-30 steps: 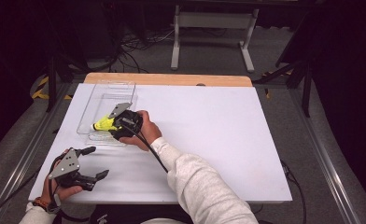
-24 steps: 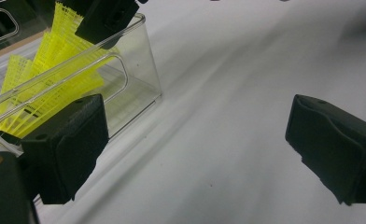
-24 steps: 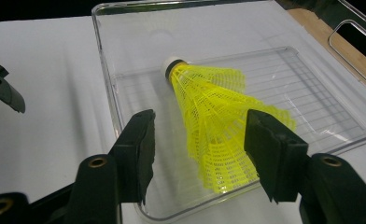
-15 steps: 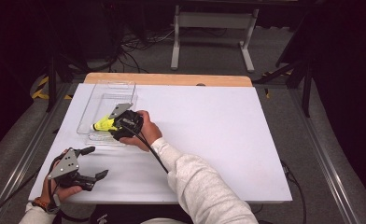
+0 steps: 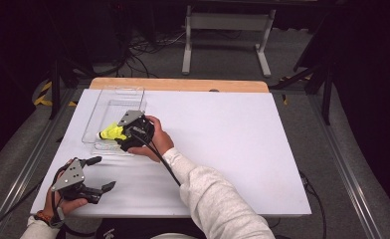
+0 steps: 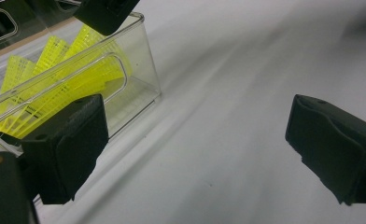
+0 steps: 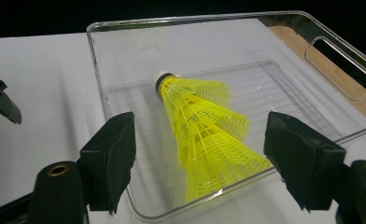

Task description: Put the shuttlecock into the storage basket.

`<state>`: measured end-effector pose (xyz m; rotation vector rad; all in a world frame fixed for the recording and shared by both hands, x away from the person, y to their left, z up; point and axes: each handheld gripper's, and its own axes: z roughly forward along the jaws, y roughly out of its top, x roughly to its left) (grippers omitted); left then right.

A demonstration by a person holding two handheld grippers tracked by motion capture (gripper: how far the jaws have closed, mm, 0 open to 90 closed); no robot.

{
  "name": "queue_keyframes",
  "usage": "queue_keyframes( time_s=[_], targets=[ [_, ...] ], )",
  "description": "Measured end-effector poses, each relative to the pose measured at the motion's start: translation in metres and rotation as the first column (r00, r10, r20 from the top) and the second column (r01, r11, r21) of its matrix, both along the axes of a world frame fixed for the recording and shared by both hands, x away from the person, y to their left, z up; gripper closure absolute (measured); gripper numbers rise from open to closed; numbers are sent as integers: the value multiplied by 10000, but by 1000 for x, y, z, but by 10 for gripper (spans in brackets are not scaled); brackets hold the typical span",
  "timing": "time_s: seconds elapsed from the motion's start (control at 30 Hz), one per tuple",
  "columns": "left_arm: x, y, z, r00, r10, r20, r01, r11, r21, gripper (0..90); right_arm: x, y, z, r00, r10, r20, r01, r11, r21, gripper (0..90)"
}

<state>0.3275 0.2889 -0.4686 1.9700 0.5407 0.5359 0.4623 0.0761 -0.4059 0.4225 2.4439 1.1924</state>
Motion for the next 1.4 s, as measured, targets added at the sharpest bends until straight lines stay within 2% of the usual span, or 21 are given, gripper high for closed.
queue_keyframes(
  time_s=[0.23, 0.37, 0.5, 0.6, 0.67, 0.77, 1.07, 1.23, 1.4],
  targets=[
    [0, 0, 0, 10000, 9, 13, -9, 10000, 22, 67, -2, 0, 1, 9992, -183, 358, 184, 9998, -15, 153],
    [0, 0, 0, 10000, 16, 11, -16, 10000, 14, 66, -2, -1, 0, 9988, -296, 398, 291, 9995, 128, 111],
    [0, 0, 0, 10000, 21, 9, -21, 10000, 19, 66, -1, -3, 1, 9990, -300, 317, 283, 9983, 514, 63],
    [0, 0, 0, 10000, 20, -8, -20, 10000, 13, 66, 1, -5, 1, 9998, -183, -19, 184, 9967, 797, 39],
    [0, 0, 0, 10000, 20, 13, -20, 10000, 28, 66, 1, -5, 0, 9998, -207, -15, 208, 9971, 735, 34],
    [0, 0, 0, 10000, 21, 10, -21, 10000, 23, 66, 1, -6, 0, 9998, -164, -86, 171, 9957, 908, 33],
    [0, 1, 0, 10000, 25, 21, -25, 10000, -7, 66, -1, -7, 3, 9990, -372, 229, 348, 9949, 946, 44],
    [0, 0, 0, 10000, 30, 18, -30, 10000, 8, 66, -3, -9, 5, 9977, -412, 539, 360, 9949, 940, 59],
    [0, 0, 0, 10000, 44, -16, -44, 10000, 8, 65, -4, -10, 6, 9947, -457, 916, 391, 9966, 725, 59]
  ],
)
